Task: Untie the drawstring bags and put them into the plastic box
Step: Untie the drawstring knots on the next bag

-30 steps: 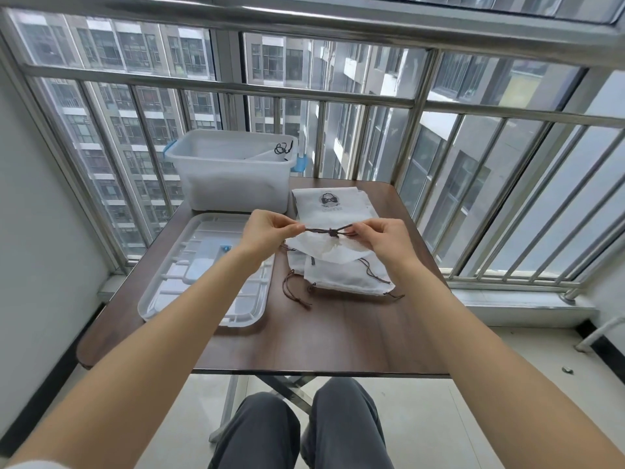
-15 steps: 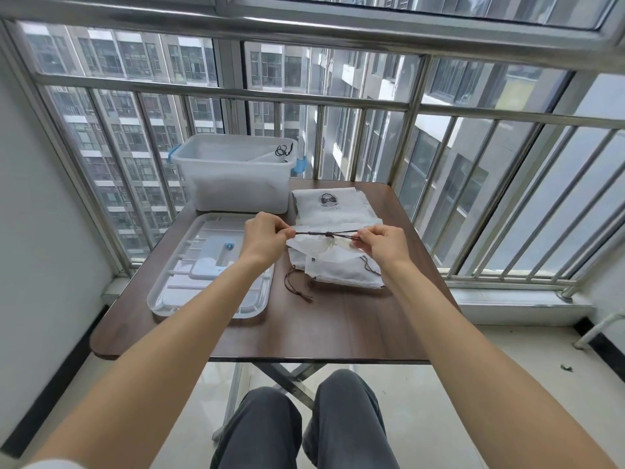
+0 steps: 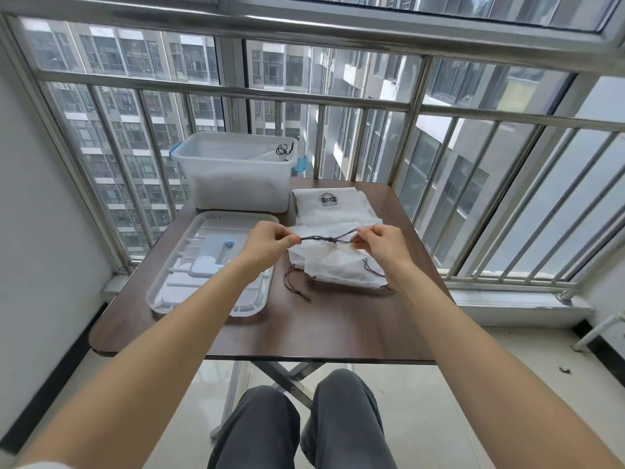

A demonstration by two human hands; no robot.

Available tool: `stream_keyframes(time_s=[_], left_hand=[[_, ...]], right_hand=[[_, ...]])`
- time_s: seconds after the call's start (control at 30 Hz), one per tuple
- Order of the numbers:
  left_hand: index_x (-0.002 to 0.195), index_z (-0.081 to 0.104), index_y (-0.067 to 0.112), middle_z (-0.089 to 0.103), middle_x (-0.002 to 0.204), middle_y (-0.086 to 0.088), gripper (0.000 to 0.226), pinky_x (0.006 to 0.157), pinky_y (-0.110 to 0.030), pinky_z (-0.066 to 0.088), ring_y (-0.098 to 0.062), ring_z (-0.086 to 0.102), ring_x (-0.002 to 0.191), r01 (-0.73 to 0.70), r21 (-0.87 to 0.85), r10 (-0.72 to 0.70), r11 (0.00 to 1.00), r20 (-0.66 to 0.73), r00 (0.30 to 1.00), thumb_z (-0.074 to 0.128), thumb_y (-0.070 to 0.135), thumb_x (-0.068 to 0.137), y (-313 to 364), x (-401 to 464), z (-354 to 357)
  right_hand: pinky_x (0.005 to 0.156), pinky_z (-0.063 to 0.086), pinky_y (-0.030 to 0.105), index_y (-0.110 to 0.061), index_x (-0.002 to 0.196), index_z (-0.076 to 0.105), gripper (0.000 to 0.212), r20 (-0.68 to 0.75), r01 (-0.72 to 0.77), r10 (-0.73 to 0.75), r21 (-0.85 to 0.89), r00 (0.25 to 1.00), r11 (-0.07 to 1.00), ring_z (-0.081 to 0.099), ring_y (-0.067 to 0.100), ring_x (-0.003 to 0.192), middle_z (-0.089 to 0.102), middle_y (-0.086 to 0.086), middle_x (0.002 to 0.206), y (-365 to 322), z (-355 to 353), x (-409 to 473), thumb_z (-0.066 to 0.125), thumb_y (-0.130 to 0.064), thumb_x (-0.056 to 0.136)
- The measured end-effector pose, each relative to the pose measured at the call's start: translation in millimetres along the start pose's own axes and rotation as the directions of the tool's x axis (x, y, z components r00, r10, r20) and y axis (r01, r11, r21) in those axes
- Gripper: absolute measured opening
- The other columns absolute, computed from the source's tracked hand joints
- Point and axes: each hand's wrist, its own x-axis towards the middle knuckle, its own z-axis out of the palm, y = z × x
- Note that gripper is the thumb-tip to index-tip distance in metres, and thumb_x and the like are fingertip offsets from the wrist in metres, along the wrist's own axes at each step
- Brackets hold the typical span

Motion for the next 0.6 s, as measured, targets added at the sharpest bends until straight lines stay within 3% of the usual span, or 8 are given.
stream_keyframes(time_s=[0.07, 0.17, 0.23, 0.3, 0.33, 0.4, 0.47, 0.6], left_hand=[[0.085, 0.068, 0.008, 0.048, 0.063, -0.004, 0.015, 0.053, -0.02, 0.029, -0.012, 0.039, 0.058, 0.015, -0.031, -0.013, 0.999, 0.061, 0.998, 0.059, 0.018, 0.091, -1.7, -2.3, 2.5], [0.086, 0.064, 0.009, 0.057, 0.072, -0.004, 0.013, 0.05, -0.008, 0.037, -0.01, 0.055, 0.07, 0.049, -0.136, -0.035, 0.99, 0.103, 0.994, 0.056, 0.016, 0.093, -3.4, -5.0, 4.8], [0.087, 0.062, 0.011, 0.061, 0.076, 0.0, 0.012, 0.049, -0.005, 0.038, -0.009, 0.061, 0.078, 0.073, -0.19, -0.049, 0.979, 0.128, 0.991, 0.055, 0.018, 0.093, -3.1, -6.1, 4.5], [0.092, 0.064, 0.011, 0.065, 0.086, -0.003, 0.014, 0.055, -0.01, 0.039, -0.009, 0.063, 0.082, 0.089, -0.228, -0.058, 0.97, 0.141, 0.988, 0.055, 0.021, 0.094, -1.6, -6.6, 2.6], [0.097, 0.064, 0.009, 0.065, 0.092, -0.005, 0.016, 0.055, -0.011, 0.041, -0.009, 0.063, 0.082, 0.093, -0.266, -0.06, 0.96, 0.131, 0.99, 0.054, 0.021, 0.094, -1.0, -6.0, 1.5], [0.108, 0.062, 0.007, 0.065, 0.1, -0.007, 0.024, 0.052, -0.01, 0.044, -0.009, 0.063, 0.08, 0.105, -0.354, -0.082, 0.929, 0.077, 0.994, 0.053, 0.024, 0.095, -0.2, -2.6, -1.8], [0.116, 0.058, 0.008, 0.063, 0.105, -0.006, 0.029, 0.053, -0.011, 0.045, -0.008, 0.061, 0.078, 0.121, -0.399, -0.132, 0.909, 0.0, 0.991, 0.05, 0.027, 0.096, -2.4, 4.1, -5.8], [0.111, 0.055, 0.011, 0.057, 0.112, -0.006, 0.03, 0.073, -0.027, 0.041, -0.015, 0.057, 0.095, 0.223, -0.411, -0.244, 0.884, 0.003, 0.97, 0.043, 0.034, 0.098, -1.0, 17.1, -8.0]], right_hand=[[0.074, 0.044, 0.028, -0.007, 0.101, 0.061, 0.027, 0.113, 0.056, -0.036, -0.175, 0.993, 0.983, 0.059, 0.016, 0.082, 0.061, 0.004, 0.092, -8.6, 4.5, -4.6, 0.055, -0.032, 0.091], [0.088, 0.039, 0.026, -0.019, 0.134, 0.039, 0.07, 0.341, 0.266, -0.106, -0.465, 0.934, 0.844, 0.049, 0.016, 0.111, 0.051, 0.004, 0.116, -14.7, 16.0, -9.0, 0.073, -0.038, 0.076], [0.096, 0.041, 0.035, -0.02, 0.131, 0.043, 0.072, 0.434, 0.394, -0.118, -0.629, 0.893, 0.671, 0.047, 0.019, 0.117, 0.053, 0.005, 0.12, -11.1, 24.8, -6.7, 0.078, -0.036, 0.07], [0.084, 0.045, 0.038, -0.016, 0.104, 0.058, 0.037, 0.456, 0.453, -0.126, -0.737, 0.881, 0.502, 0.055, 0.024, 0.103, 0.059, 0.004, 0.101, -10.2, 30.8, -2.1, 0.074, -0.031, 0.074], [0.077, 0.045, 0.037, -0.015, 0.09, 0.058, 0.022, 0.438, 0.447, -0.136, -0.76, 0.889, 0.472, 0.056, 0.026, 0.094, 0.059, 0.005, 0.092, -11.8, 31.8, -0.6, 0.071, -0.027, 0.077], [0.069, 0.041, 0.034, -0.016, 0.078, 0.051, 0.014, 0.378, 0.411, -0.18, -0.722, 0.908, 0.556, 0.053, 0.026, 0.083, 0.056, 0.004, 0.082, -18.6, 31.5, 2.2, 0.064, -0.021, 0.081], [0.062, 0.035, 0.031, -0.012, 0.077, 0.047, 0.015, 0.314, 0.407, -0.263, -0.624, 0.912, 0.667, 0.047, 0.023, 0.074, 0.052, 0.004, 0.075, -30.2, 30.2, 3.5, 0.06, -0.016, 0.084], [0.052, 0.029, 0.021, -0.007, 0.084, 0.045, 0.01, 0.26, 0.432, -0.35, -0.434, 0.9, 0.79, 0.038, 0.014, 0.061, 0.042, -0.002, 0.066, -65.0, 25.5, 3.2, 0.054, -0.011, 0.087]])
